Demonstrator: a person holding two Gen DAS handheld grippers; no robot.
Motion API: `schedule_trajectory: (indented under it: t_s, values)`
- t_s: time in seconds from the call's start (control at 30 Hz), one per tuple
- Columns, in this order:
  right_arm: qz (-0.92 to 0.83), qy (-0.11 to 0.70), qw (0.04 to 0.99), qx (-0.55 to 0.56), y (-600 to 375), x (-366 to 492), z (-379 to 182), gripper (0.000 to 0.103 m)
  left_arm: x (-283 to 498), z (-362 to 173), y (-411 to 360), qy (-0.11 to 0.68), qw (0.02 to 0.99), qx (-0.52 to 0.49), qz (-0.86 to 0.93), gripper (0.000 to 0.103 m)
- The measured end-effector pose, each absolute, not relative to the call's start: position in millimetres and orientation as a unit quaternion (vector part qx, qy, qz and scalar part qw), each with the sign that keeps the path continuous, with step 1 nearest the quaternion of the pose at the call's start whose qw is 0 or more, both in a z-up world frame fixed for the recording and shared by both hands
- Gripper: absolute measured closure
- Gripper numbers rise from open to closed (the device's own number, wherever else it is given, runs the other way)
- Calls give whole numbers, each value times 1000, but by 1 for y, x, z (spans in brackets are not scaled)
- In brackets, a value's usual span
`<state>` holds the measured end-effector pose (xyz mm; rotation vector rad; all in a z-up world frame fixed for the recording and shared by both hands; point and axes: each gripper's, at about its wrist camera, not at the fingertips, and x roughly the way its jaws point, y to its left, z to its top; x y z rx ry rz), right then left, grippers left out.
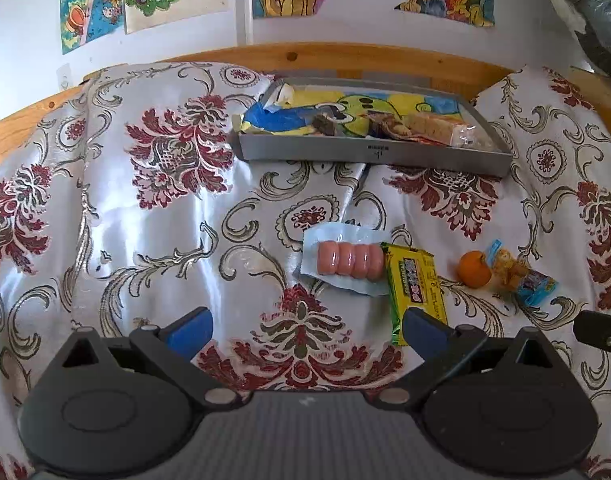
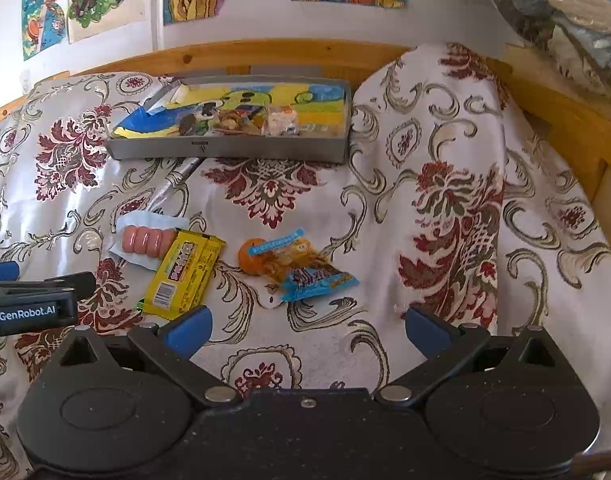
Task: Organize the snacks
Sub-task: 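Withdraw both open tools from the tray back over the remaining snacks, then lower right tool onto the blue-labelled snack bag while left tool approaches the yellow wafer bar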
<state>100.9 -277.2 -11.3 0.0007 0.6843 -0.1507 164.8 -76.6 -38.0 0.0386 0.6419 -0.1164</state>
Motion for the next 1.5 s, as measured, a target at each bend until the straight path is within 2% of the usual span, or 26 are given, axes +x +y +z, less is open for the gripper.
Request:
schedule_trajectory:
  t_s: [0.3, 0.53, 0.67, 0.97, 1.3, 1.5]
  values:
    - [3, 365, 930, 39, -308, 141, -3, 1, 183, -46, -87, 329, 940, 36, -80, 1]
    - [66, 367, 927, -40, -331, 181, -14, 1, 198, -55, -101, 338, 933, 46, -118, 1]
    - [91, 371, 924, -34, -342, 197, -26, 1, 202, -57, -117, 335, 929, 58, -144, 1]
    - [146, 398, 905, -14, -352, 219, -50, 1, 210, -68, -167, 317, 917, 160, -184, 1]
    - [158, 397, 904, -11, -355, 227, -57, 1, 213, -89, -179, 329, 902, 211, -183, 1]
    - [154, 395, 906, -19, -353, 225, -58, 4, 211, -90, -182, 331, 900, 213, -186, 12]
